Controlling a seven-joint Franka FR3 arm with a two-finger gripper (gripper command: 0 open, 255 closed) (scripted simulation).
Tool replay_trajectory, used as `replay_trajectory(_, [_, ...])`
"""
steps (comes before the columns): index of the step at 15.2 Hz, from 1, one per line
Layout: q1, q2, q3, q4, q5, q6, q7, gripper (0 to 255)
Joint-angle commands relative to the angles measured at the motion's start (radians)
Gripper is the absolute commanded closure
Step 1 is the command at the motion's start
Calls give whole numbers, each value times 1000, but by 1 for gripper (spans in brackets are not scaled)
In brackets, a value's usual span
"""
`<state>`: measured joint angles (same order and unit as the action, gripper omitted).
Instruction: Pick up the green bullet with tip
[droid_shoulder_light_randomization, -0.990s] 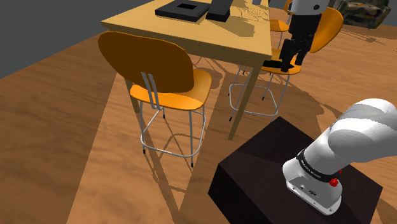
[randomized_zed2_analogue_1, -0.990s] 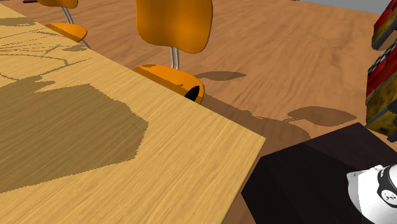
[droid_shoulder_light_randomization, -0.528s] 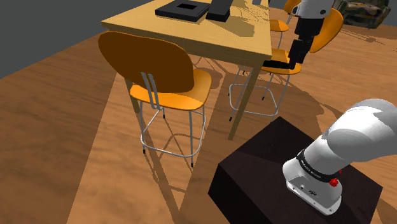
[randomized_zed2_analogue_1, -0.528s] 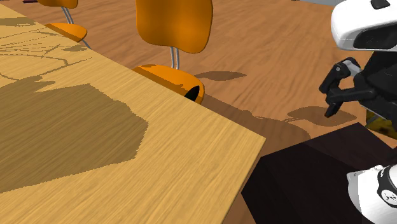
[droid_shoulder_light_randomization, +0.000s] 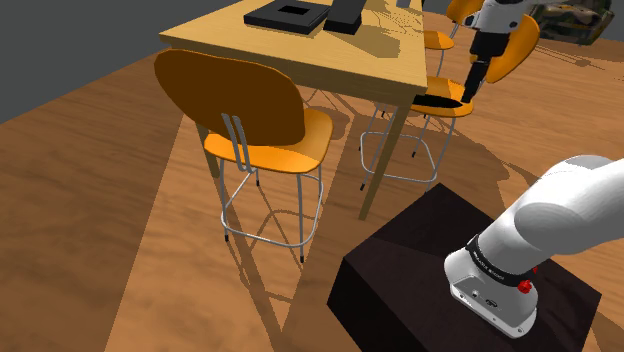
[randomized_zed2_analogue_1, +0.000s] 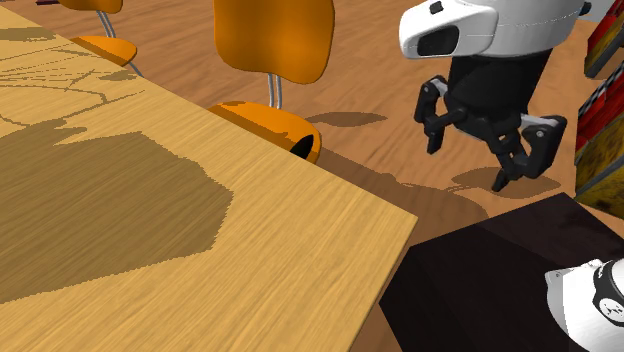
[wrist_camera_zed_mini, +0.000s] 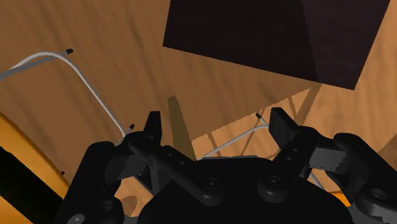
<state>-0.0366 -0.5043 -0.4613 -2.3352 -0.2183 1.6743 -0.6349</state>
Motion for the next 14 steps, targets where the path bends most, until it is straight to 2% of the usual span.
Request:
replay_trajectory(1, [10,65,-57,34,3,38,-92,0])
replay_trajectory(5, [37,220,-166,132,49,98,-281,0])
replay_trajectory(9, [55,412,-262,254,156,138,-493,0])
replay_trajectory(12, [36,578,-302,366,273,143,-663,0])
replay_trajectory(14, [-1,691,-304,450,354,132,-769,0])
